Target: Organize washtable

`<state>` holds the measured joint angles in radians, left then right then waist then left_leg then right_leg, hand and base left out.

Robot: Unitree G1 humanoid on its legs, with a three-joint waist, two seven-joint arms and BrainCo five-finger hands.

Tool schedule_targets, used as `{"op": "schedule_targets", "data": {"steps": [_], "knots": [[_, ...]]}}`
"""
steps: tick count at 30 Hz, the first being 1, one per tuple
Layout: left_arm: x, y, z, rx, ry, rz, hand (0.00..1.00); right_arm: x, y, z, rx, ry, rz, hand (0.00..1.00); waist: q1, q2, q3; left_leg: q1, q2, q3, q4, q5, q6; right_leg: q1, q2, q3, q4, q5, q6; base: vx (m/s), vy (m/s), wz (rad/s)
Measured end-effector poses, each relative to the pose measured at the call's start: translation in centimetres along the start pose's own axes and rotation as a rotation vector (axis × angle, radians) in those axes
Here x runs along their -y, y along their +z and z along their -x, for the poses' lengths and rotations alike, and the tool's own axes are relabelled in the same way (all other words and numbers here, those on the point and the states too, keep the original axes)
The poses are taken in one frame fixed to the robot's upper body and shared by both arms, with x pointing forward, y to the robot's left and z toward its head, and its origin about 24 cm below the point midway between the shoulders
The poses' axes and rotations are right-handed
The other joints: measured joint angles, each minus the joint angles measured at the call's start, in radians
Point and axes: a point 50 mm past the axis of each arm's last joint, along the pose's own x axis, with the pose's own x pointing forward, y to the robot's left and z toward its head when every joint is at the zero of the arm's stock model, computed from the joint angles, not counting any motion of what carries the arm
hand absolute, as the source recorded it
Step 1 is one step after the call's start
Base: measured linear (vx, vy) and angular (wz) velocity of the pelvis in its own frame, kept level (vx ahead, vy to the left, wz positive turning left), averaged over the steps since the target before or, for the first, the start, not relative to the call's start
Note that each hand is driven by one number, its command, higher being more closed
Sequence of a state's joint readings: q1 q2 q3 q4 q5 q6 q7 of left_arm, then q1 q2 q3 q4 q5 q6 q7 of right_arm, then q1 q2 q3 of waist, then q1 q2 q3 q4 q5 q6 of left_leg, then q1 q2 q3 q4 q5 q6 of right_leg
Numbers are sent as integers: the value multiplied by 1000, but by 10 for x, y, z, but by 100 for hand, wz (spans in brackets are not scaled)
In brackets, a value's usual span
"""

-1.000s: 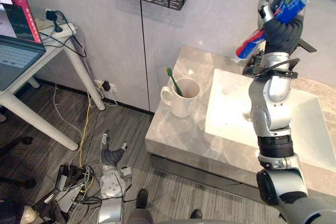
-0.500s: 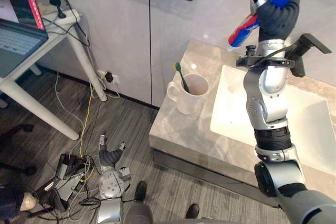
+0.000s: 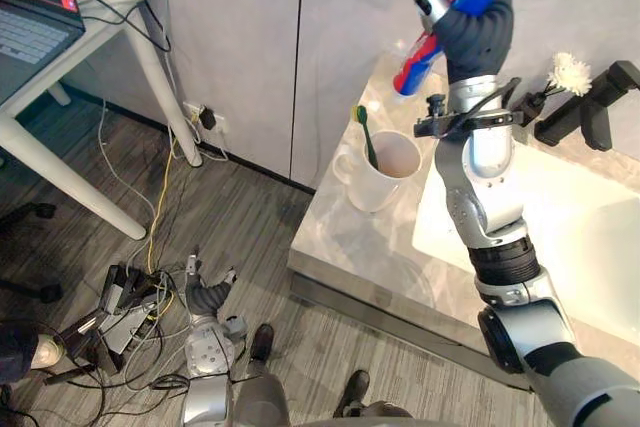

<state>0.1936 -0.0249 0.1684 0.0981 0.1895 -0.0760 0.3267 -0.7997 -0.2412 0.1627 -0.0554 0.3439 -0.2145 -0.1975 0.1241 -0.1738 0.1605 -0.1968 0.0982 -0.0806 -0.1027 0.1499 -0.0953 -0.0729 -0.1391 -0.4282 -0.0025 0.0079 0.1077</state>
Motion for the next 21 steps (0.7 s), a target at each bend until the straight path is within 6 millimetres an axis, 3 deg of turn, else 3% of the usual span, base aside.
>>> {"op": "schedule_targets", "data": {"steps": [4, 17, 21], "knots": [[-1, 3, -4, 17, 2, -6, 0, 1, -2, 3, -10, 5, 0, 100, 0, -17, 17, -6, -3, -4, 0, 6, 0, -3, -2, -5, 0, 0, 0, 18, -2, 3], [-10, 3, -7, 16, 42, -5, 0, 2, -4, 18, -29, 11, -14, 100, -3, -28, 31, -20, -2, -2, 0, 6, 0, -21, -3, -2, 7, 0, 0, 5, 0, 0], [-11, 3, -7, 16, 44, -8, 0, 0, 5, 20, 7, 22, -24, 100, -3, -37, 43, -27, -3, -5, 1, 6, 0, -25, -3, -5, 6, 0, 0, 13, 0, 1]]}}
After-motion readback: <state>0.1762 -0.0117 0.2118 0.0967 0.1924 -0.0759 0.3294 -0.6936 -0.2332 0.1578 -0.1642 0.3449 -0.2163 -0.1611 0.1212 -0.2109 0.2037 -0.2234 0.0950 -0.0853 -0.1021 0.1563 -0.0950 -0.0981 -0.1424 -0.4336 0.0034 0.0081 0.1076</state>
